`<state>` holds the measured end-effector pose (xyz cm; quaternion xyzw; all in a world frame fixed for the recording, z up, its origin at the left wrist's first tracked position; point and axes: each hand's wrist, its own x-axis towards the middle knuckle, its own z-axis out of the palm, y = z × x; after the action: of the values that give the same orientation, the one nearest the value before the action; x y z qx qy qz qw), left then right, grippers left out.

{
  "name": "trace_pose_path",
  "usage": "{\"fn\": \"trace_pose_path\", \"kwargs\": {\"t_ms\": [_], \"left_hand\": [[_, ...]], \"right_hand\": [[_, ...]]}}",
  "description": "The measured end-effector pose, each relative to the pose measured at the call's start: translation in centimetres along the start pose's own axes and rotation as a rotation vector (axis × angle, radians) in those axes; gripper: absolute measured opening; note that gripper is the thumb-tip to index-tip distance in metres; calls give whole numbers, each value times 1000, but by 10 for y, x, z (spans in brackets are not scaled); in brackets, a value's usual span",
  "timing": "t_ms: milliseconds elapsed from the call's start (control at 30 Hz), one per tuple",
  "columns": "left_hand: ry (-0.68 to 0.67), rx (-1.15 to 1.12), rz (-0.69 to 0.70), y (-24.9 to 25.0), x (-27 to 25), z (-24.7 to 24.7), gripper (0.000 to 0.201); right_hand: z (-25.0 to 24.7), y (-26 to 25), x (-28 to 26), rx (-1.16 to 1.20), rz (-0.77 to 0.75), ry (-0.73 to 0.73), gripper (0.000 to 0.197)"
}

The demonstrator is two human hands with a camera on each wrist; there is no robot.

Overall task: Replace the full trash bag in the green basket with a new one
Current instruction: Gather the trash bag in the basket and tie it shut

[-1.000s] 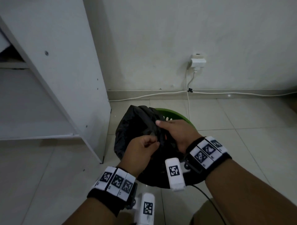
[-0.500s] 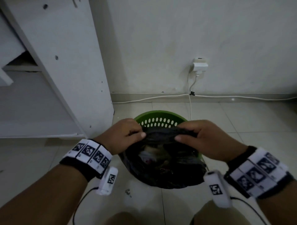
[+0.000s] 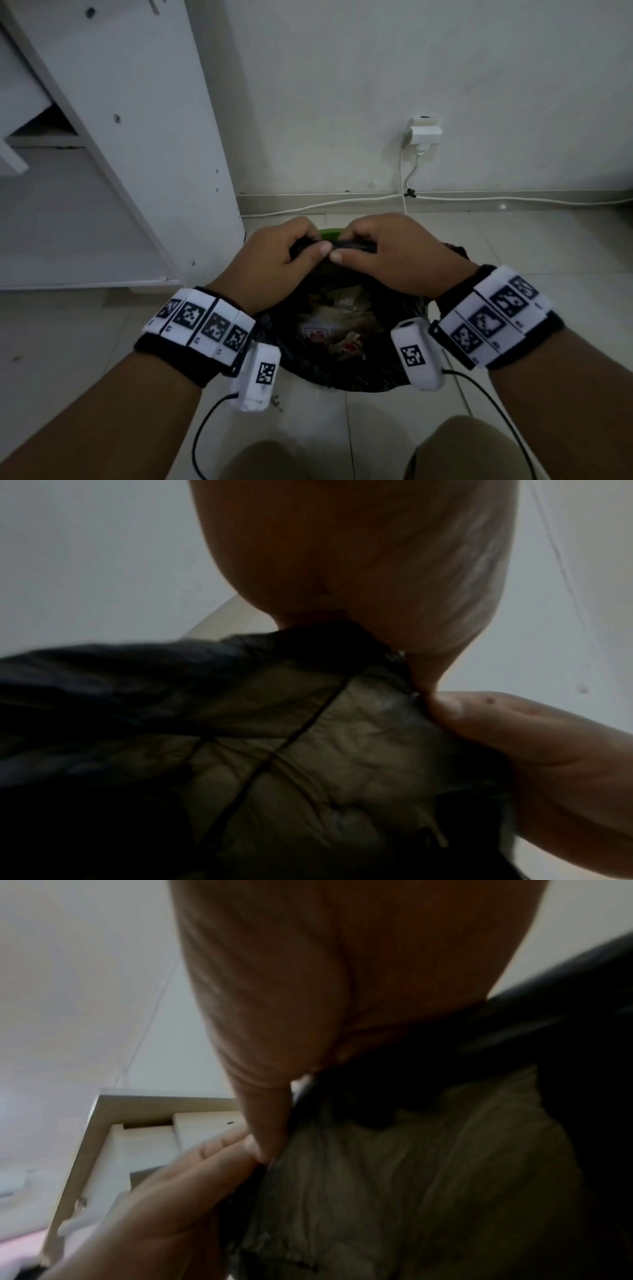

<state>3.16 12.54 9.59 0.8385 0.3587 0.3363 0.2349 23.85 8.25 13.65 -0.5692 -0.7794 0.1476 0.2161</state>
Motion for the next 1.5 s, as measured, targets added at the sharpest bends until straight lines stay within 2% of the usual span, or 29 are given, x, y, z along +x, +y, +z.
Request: {"fn": "trace_pose_path", "kwargs": {"t_ms": [100,167,200,267,333,400,433,500,533,600,667,700,767,833,900,967,1033,1067,1100,1167,1233,1300,1400,1433,1500], "left_hand": [[-63,-223,-170,-21,-22,-13,40],[-130,-301,-247,-34,-36,-20,42],[-152,-303,-279,-38,-40,-21,39],[-135,-257,-311,-41,-42,-21,30],[-50,-175,-282,-33,-38,-19,21],[15,-112,-197,-16,-28,-15,17],[31,-92,-159,-7,-23,-13,15],[58,-65,-94,8,-16,-11,12],[68,-54,-61,13,-15,-11,11],[64,-47,-38,15,-17,-14,14],[-3,-128,-115,7,-28,-16,28],[-58,-224,-186,2,-36,-17,35],[-146,-413,-318,-12,-51,-16,42],[-189,-477,-376,-22,-61,-14,44],[-169,-418,-372,-22,-62,-10,37],[-70,-338,-307,-11,-57,-8,25],[42,-255,-192,3,-49,-10,21],[69,-205,-142,9,-45,-10,19],[78,-161,-115,13,-42,-11,19],[81,-154,-151,16,-40,-12,16],[35,-263,-268,11,-44,-14,17],[-87,-410,-404,2,-53,-15,34],[-223,-668,-644,1,-66,-7,59],[-216,-755,-696,3,-68,-4,58],[-111,-912,-751,8,-65,-3,37]], "right_hand": [[-12,12,-10,153,43,73,23],[-22,24,-16,177,81,96,24],[-25,32,-17,119,86,95,24],[-27,45,-14,-156,80,60,26],[-23,49,-10,-442,59,92,31],[-15,37,-7,-512,18,165,38],[-9,27,-4,-454,-4,149,48],[1,5,1,-249,-28,-5,62],[4,-3,4,-163,-22,-108,60],[4,-9,6,-38,-31,-214,40],[-8,-10,5,50,-44,-168,18],[-15,-8,4,73,-40,-127,14],[-27,-1,4,70,-29,-56,11],[-31,9,6,-53,-21,7,13],[-27,14,8,-227,-20,80,16],[-21,9,7,-330,-91,135,28],[-15,-5,7,-348,-130,51,60],[-12,-14,8,-344,-129,-24,70],[-10,-20,10,-334,-119,-104,72],[-15,-27,14,-252,-79,-260,49],[-23,-28,19,-140,-51,-318,24],[-27,-24,25,-116,-58,-210,13],[-20,-16,35,-122,-31,66,9],[-14,-14,39,-169,-1,145,10],[1,-13,43,-331,72,302,15]]}}
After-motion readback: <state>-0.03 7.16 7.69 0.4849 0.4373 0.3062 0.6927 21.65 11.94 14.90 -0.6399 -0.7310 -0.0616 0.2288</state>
